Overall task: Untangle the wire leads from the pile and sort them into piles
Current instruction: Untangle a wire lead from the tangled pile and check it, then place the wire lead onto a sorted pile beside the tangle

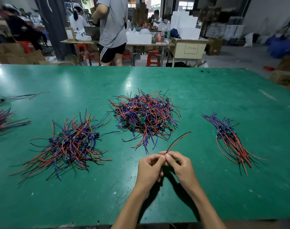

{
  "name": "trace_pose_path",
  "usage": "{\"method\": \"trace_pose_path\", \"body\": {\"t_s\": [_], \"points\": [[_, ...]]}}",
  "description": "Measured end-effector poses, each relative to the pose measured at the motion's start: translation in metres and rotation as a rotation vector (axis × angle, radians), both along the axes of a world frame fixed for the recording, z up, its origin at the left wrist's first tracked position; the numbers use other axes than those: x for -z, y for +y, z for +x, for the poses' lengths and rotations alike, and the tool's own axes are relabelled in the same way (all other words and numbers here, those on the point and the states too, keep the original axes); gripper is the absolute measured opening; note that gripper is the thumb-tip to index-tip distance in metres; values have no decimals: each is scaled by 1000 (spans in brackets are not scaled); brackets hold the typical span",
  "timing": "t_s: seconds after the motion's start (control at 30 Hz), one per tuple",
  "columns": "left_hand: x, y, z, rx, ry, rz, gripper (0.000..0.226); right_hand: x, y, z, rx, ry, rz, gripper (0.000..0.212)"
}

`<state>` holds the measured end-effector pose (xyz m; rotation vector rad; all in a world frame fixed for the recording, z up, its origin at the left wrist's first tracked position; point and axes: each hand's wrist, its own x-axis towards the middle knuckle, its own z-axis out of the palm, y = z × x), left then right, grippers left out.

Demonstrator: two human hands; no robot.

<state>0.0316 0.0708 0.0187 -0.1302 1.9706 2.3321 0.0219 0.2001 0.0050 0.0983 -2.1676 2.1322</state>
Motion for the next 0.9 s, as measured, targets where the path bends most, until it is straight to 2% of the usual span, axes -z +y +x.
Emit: {"method": "trace_pose_path", "body": {"t_s": [0.17, 0.37, 0.43, 0.73, 0.83, 0.9], "points": [[-1, 0, -3, -3, 8, -22, 35, 4, -10, -5, 36, -56, -4, 20], [-1, -6, -3, 17, 8, -54, 20, -7, -15, -27, 202, -163, -66, 30], [0, -7, -3, 30, 19, -63, 16, -18, -8, -37, 245, -223, -74, 27], [3, -8, -2, 79, 81, -162, 18, -36, 15, -58, 302, -515, -323, 21], [6, -9, -5, 54, 31, -132, 19, -29, 17, -56, 256, -443, -310, 23], [6, -9, -6, 54, -29, -46, 20, -23, 16, -46, 129, -326, -201, 31]]}}
